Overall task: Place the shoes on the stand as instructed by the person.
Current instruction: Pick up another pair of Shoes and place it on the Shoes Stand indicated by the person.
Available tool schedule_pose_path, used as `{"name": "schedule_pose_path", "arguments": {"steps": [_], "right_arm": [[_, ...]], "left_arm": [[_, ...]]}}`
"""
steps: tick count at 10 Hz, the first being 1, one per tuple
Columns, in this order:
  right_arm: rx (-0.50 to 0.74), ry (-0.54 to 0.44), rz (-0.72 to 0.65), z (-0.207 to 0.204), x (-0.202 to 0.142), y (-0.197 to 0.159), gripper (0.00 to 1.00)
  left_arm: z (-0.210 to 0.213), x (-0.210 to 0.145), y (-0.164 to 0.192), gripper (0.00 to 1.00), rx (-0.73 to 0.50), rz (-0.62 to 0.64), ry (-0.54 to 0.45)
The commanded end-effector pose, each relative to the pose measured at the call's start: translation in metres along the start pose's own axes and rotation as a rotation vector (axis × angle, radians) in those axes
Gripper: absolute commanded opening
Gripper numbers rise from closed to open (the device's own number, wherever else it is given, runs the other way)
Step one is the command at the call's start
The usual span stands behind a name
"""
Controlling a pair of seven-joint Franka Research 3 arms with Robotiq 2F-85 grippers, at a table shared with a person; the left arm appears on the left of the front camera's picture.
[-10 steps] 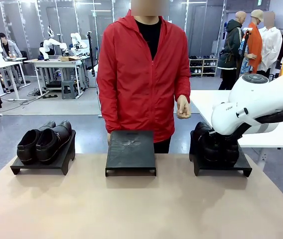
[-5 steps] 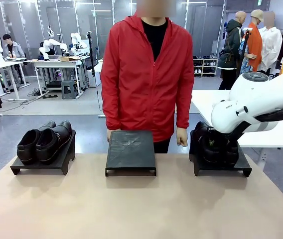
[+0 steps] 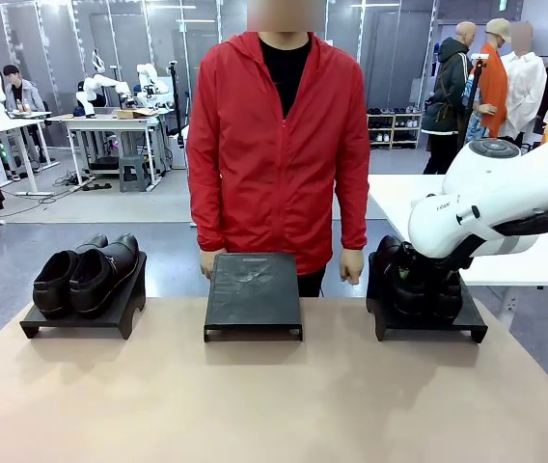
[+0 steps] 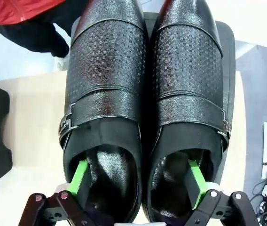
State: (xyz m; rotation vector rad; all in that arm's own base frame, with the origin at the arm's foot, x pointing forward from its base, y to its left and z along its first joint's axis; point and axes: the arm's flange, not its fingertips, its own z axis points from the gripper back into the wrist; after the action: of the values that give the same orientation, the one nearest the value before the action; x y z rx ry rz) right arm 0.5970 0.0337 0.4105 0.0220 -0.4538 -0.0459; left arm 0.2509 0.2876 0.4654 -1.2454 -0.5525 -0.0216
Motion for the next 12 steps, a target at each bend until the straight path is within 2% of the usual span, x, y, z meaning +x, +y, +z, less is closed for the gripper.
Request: {"name": "schedule_pose_path", "arguments": {"steps": [1,9,11,12], "right_arm": [[0.0,-0.001,-0.003,-0.001,0.0,0.0,1.0],[-0.001,0.001,-0.001,0.0,0.0,-0.001,1.0],[0.036,-0.035,0.016,0.059,-0.019,-0.002,1.0],[0.106,-0.024,-0.013,0.093,-0.03,-0.008,1.0]], "left_arm": [[0.0,-0.003,-0.002,1.0,-0.009,-0.025,0.006],[0.0,-0.003,-0.002,1.0,-0.009,-0.025,0.006],[0.0,-0.003,-0.002,1.0,-0.009,-0.025,0.006],[0.0,-0.003,-0.002,1.0,-0.009,-0.025,0.006]]}}
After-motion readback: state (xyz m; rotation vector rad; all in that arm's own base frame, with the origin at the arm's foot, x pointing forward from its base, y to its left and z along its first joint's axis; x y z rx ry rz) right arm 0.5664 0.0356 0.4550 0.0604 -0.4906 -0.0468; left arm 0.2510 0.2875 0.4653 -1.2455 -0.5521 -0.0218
